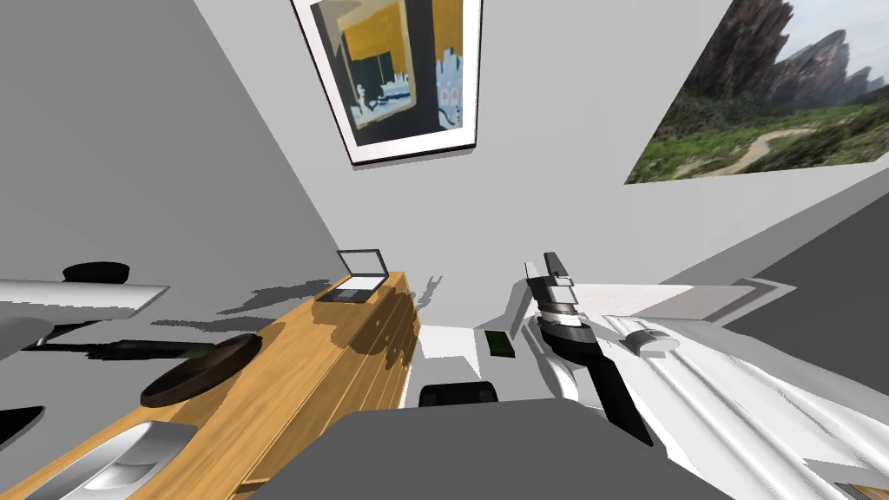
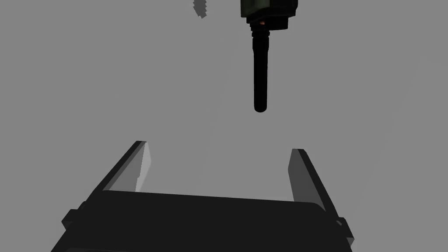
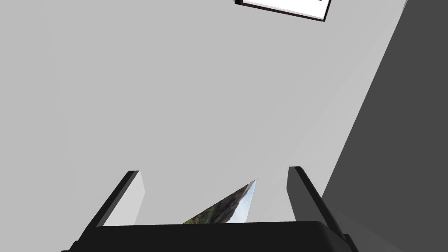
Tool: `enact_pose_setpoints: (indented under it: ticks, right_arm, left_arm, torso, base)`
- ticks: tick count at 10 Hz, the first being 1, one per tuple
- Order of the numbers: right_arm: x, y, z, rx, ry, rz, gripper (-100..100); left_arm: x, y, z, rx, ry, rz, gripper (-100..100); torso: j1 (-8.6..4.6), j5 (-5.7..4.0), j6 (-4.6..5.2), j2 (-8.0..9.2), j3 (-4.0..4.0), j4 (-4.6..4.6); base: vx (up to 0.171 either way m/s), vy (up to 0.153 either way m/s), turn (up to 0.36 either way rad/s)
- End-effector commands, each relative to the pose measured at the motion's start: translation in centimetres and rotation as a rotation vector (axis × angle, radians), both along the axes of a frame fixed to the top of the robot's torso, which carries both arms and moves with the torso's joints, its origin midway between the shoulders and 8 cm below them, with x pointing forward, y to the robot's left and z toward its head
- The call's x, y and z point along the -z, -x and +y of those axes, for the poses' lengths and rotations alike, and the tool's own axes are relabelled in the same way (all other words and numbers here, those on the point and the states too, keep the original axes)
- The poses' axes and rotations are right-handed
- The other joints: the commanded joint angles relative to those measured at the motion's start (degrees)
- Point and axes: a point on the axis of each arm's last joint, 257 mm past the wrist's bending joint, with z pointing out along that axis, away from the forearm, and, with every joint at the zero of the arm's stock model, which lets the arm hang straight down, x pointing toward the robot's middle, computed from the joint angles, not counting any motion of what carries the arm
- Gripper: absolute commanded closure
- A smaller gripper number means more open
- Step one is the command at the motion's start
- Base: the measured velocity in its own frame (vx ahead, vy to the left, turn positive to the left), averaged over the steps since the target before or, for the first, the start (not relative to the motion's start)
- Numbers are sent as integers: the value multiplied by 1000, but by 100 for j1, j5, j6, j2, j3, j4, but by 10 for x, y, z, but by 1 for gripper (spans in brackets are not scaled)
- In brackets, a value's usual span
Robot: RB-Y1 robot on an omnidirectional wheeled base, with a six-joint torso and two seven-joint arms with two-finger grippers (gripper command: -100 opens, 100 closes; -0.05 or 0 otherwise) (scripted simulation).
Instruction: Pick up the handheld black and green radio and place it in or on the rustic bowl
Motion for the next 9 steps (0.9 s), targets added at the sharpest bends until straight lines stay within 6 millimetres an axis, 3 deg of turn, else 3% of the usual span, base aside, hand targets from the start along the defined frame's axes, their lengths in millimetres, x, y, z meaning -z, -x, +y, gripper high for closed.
enact_pose_setpoints:
  ticks: [1, 3, 4, 9]
  right_arm:
    - [0, 0, 0, 0, 0, 0, 0]
    - [0, 0, 0, 0, 0, 0, 0]
    - [0, 0, 0, 0, 0, 0, 0]
    - [0, 0, 0, 0, 0, 0, 0]
  left_arm:
    - [-4, 8, 3, -26, 11, -25, -100]
    - [-6, 4, 2, -22, 12, -37, -100]
    - [-7, 4, 3, -22, 12, -39, 0]
    - [-7, 4, 3, -22, 12, -39, 0]
  torso:
    - [0, 0, 0, 0, 0, 0]
    - [2, 0, -4, -21, -11, -4]
    - [7, 2, -3, -28, -16, -6]
    - [12, 3, -3, -33, -19, -7]
  base:
    - [-54, -23, -35]
    - [-6, -13, 13]
    - [0, 0, 0]
    - [0, 0, 0]
